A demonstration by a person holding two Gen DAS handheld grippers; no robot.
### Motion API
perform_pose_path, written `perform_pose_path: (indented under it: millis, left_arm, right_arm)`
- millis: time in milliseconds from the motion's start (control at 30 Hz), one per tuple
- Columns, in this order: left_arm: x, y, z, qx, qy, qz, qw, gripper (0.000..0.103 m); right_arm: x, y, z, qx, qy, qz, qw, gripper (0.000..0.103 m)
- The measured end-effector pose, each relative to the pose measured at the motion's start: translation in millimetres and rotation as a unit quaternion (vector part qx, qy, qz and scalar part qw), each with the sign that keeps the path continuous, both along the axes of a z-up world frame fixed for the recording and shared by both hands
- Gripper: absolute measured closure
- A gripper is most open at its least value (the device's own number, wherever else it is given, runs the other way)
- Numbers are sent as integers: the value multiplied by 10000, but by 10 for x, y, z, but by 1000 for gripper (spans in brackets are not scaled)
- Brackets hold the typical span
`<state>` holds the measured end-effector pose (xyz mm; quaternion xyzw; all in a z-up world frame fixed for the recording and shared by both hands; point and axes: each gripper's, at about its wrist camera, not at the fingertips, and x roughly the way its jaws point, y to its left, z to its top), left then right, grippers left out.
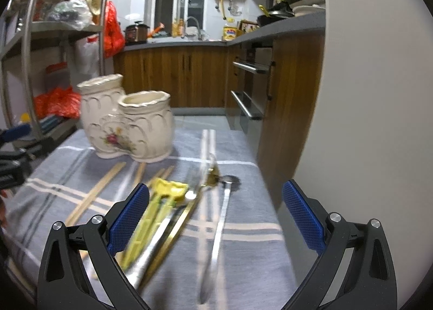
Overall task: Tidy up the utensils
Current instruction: 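Grasp a wooden chopstick with the left gripper while the right grasps the silver spoon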
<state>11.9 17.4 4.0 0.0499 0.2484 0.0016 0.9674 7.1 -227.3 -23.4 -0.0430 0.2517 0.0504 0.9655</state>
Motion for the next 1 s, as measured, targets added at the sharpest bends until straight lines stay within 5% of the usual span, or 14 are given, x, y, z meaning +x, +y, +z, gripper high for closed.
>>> perform_pose_path:
  millis: [333,533,700,1000]
  left_arm:
    - [188,60,-102,-192,744,-358,9964,5]
    - [271,-71,-217,177,1164,-619,9911,5]
    - [343,-97,-327,45,1515,-790,9853,5]
    - [356,-159,-502,166,1920,-874,9773,6]
  right_arm:
    - [405,-188,-83,-55,852,-92,9963,5]
    - [557,-131,-129,12,1379,152,9903,6]
    - [640,-163,-188,78,1612,128,9868,7]
    - [669,-139,-241,23,1722,299,9846,39]
